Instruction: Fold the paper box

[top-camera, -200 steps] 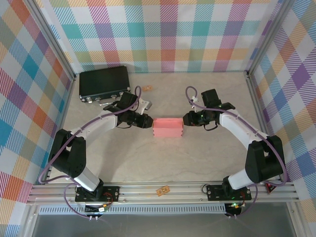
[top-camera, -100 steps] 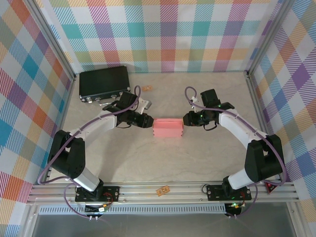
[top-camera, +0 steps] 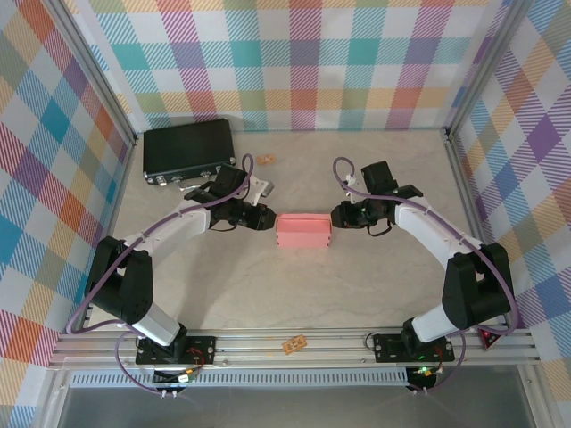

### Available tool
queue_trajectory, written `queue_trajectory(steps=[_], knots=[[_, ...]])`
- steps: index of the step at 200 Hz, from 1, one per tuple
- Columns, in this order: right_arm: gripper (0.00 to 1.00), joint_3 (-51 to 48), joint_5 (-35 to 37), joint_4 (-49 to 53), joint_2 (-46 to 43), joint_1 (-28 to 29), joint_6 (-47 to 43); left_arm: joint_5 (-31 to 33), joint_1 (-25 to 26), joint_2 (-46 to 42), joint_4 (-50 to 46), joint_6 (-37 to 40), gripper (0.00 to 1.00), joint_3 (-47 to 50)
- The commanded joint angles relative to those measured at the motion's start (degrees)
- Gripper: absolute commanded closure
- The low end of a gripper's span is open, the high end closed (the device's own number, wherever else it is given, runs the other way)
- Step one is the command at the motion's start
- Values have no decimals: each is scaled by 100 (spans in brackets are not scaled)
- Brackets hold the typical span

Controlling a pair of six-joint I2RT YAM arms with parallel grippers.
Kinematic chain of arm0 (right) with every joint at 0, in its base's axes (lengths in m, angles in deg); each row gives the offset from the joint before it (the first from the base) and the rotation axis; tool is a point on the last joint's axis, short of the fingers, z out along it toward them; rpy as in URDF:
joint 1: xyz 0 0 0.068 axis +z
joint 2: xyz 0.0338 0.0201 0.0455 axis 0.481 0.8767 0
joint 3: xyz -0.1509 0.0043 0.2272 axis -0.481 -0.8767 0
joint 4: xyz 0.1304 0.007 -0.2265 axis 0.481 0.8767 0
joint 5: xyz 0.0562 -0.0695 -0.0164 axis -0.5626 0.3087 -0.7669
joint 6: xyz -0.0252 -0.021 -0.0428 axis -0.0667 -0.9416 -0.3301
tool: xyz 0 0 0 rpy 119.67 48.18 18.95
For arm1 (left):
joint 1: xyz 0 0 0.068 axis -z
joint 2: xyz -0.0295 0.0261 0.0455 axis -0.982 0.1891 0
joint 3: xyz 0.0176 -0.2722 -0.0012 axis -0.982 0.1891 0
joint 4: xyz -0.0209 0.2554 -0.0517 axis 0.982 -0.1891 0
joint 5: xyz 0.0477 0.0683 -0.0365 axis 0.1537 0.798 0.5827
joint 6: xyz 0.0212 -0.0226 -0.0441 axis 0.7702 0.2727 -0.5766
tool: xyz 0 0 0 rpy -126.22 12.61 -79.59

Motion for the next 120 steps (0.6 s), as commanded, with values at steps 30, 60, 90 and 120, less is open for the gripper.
queue_trajectory(steps=[30, 60, 90, 120], knots=[[81, 107, -204, 27, -72, 84, 51, -184, -54, -124, -59, -42, 81, 9], [81, 109, -269, -10, -47, 93, 88, -279, -57, -84, -63, -55, 81, 10], [81, 117, -290, -27, -24, 102, 124, -376, -54, -43, -59, -63, 80, 2], [81, 126, -294, -29, 13, 100, 167, -471, -45, -4, -63, -74, 79, 5]])
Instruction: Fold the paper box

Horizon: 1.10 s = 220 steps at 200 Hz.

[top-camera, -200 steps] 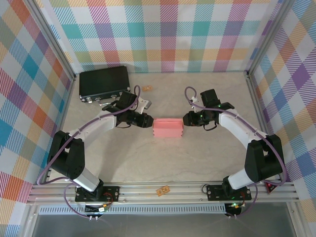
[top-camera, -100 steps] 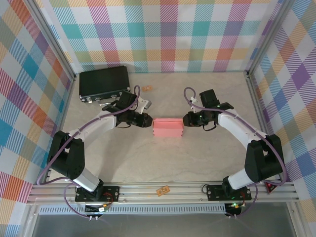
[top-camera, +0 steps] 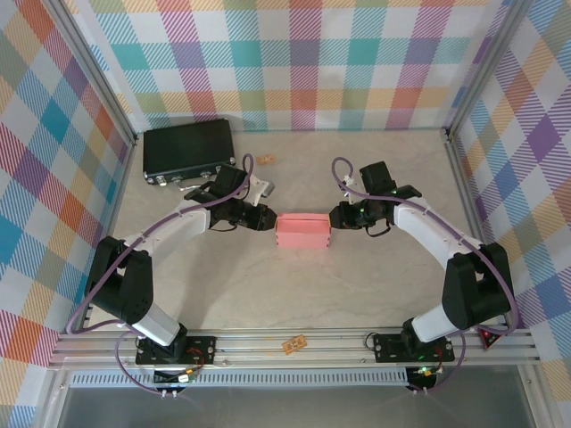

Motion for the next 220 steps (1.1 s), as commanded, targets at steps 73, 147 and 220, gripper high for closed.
queue_trajectory(steps=[73, 147, 220], knots=[[81, 142, -244, -39, 50, 90, 134, -293, -45, 31, -114, -52, 81, 61], [82, 135, -209, -26, 68, 118, 132, -146, -45, 63, -142, -41, 85, 120], [83, 109, -284, -64, 85, 117, 168, -149, -10, 119, -186, -15, 87, 150]])
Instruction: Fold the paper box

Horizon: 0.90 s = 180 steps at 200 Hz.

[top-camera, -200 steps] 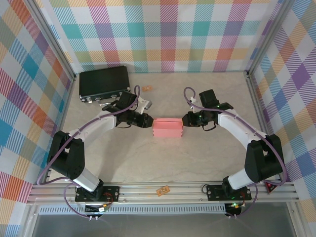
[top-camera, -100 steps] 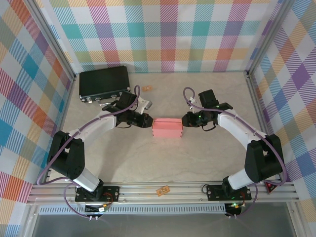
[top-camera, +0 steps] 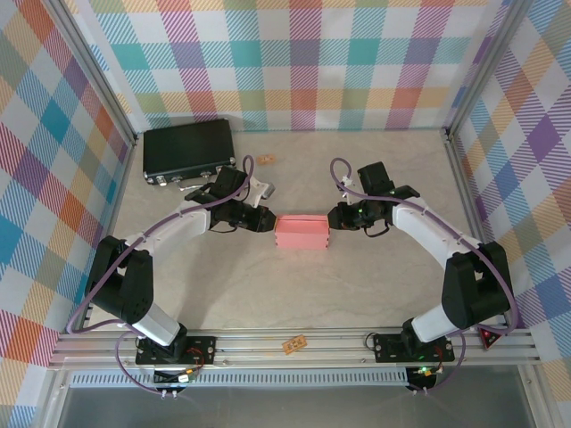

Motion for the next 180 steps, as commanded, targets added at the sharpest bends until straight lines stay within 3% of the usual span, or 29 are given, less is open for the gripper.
queue_trajectory(steps=[1, 180], knots=[[83, 109, -223, -46, 53, 43, 74, -71, -10, 101, -180, -2, 87, 75], [83, 166, -372, -94, 189, 46, 232, -49, 17, 137, -209, 12, 88, 102]])
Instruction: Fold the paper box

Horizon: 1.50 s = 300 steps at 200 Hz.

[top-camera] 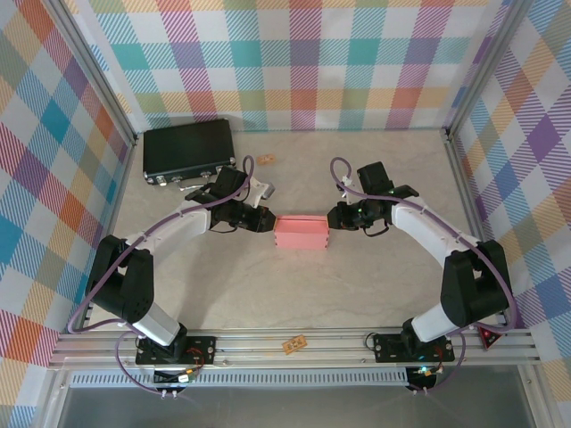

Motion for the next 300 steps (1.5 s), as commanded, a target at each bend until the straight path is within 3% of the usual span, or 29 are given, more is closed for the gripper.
queue_trajectory(steps=[1, 222, 300], knots=[[83, 150, -289, -71, 111, 44, 107, -46, 6, 102, -204, 9, 88, 100], [83, -122, -153, 210, 146, 78, -194, -92, 28, -159, -316, 67, 88, 227], [83, -128, -164, 267, 183, 109, -258, -275, 19, -685, 99, -191, 77, 223]])
